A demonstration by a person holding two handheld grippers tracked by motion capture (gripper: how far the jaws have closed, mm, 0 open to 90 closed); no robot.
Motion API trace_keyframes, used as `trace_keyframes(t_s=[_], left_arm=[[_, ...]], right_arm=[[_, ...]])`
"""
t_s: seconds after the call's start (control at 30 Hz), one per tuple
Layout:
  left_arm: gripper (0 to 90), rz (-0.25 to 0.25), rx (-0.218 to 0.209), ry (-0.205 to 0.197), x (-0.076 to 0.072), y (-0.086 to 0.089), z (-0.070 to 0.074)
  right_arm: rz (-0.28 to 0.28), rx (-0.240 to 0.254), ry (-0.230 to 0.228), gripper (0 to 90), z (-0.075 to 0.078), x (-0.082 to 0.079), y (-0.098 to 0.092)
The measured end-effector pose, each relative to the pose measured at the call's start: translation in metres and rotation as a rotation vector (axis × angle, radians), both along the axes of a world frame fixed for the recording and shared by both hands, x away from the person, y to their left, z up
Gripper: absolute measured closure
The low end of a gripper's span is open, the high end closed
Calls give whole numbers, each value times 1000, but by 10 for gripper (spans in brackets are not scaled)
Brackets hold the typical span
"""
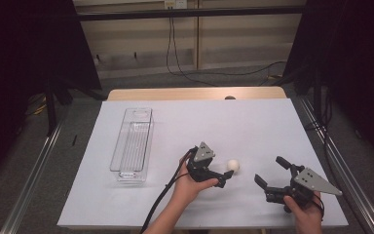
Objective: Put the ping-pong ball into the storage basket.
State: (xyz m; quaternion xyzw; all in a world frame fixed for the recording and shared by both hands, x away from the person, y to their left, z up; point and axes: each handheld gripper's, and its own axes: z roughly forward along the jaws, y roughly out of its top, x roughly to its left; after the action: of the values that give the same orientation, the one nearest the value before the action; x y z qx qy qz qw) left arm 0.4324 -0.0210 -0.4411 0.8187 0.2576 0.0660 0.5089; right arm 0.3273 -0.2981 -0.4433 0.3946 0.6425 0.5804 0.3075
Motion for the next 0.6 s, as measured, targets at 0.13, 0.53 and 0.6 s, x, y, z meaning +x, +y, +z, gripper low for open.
trace_keyframes(t_s=[0.13, 0.53, 0.6], left_arm=[[21, -2, 13, 5, 1, -1, -1], [23, 1, 31, 17, 2, -7, -2], [23, -1, 31, 15, 2, -8, -3]], right_arm=[[4, -1, 3, 21, 0, 0, 0], [7, -4, 5, 22, 0, 0, 1], [9, -8, 5, 22, 0, 0, 1]])
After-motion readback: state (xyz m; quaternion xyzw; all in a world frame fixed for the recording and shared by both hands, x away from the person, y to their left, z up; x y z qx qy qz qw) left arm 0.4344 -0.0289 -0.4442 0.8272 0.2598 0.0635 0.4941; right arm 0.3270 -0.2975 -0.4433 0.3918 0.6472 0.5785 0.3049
